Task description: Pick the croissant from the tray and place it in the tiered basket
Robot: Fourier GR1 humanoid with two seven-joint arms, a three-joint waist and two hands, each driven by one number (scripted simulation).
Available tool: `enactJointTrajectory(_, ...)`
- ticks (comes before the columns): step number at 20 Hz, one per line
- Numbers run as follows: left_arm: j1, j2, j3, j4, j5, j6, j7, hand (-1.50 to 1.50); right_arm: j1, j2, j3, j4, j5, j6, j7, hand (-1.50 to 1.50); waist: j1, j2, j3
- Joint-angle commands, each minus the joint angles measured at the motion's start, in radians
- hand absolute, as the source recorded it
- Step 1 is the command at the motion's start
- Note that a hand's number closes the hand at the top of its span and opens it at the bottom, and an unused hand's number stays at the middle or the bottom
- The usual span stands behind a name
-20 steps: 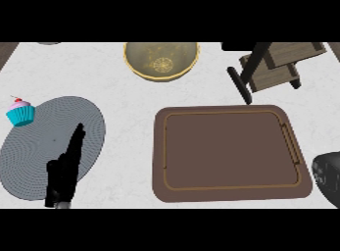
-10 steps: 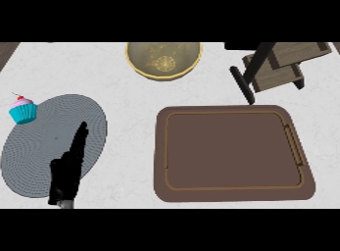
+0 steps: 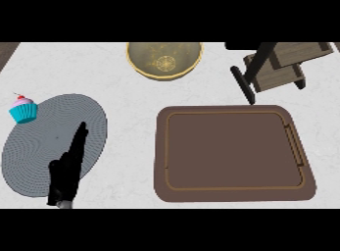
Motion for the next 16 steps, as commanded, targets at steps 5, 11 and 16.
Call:
enactJointTrajectory(5, -0.009, -0.033, -0.004, 0.089, -0.012, 0.005, -0.017, 0.0, 0.031, -0.064, -0.055, 0.198, -0.026, -0.193, 0.026, 1.5, -0.002, 0.008, -0.005)
enactJointTrajectory(11, -0.003, -0.023, -0.006, 0.05, -0.006, -0.007, 0.034, 0.0, 0.079, 0.006, -0.202, 0.122, -0.177, -0.461, 0.026, -1.5, -0.001, 0.008, -0.003)
enactJointTrajectory(16, 0.012, -0.021, -0.003, 0.043, -0.003, -0.017, 0.014, 0.0, 0.034, 0.0, -0.225, 0.135, -0.237, -0.618, 0.003, -1.5, 0.005, 0.005, -0.005)
